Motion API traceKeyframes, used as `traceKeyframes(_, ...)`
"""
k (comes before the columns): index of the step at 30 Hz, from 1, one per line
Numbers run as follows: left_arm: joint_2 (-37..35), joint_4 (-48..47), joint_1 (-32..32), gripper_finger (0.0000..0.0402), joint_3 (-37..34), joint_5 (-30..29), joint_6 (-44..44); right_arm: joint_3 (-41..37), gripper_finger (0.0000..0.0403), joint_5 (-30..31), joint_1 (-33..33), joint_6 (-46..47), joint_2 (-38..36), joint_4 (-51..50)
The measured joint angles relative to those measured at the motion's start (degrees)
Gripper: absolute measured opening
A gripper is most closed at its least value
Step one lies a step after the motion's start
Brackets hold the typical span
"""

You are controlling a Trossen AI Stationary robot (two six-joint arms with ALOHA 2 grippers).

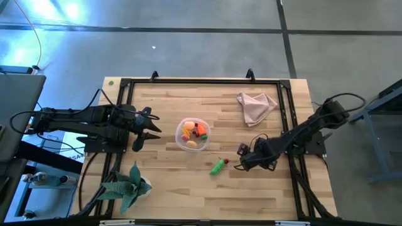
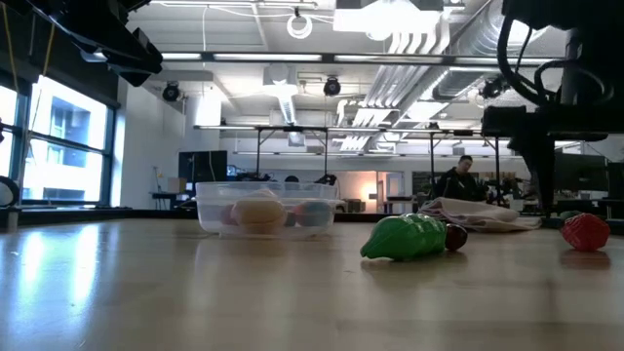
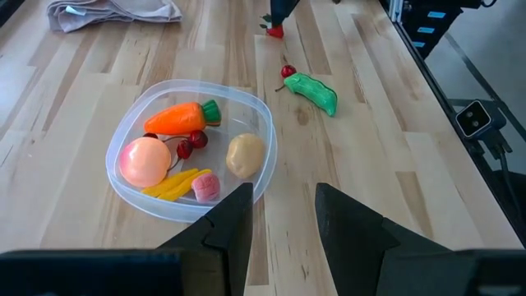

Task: Pick and placing Produce into tupperware
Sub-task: Put the strawberry into the transparent bin

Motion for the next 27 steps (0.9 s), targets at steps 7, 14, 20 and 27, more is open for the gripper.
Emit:
traceKeyframes(7, 0.0, 0.0, 0.0, 0.0122, 0.0, 0.0, 0.0, -2.8, 0.0298, -0.05, -1.04, -0.51, 0.05, 3.15)
traceKeyframes(14, 0.0, 0.0, 0.02, 0.0122, 0.0, 0.0, 0.0, -5.99, 0.0298, -0.5, -2.46, -1.82, -0.04, 8.6)
traceKeyframes(20, 0.01, 0.0, 0.01, 0.0122, 0.0, -0.01, -0.01, -6.04, 0.0298, -2.11, -4.4, -4.53, -0.04, 8.84)
traceKeyframes(27, 0.0, 0.0, 0.0, 0.0122, 0.0, -0.01, 0.0, -6.06, 0.0296, -4.2, -5.76, -6.51, 0.03, 8.92)
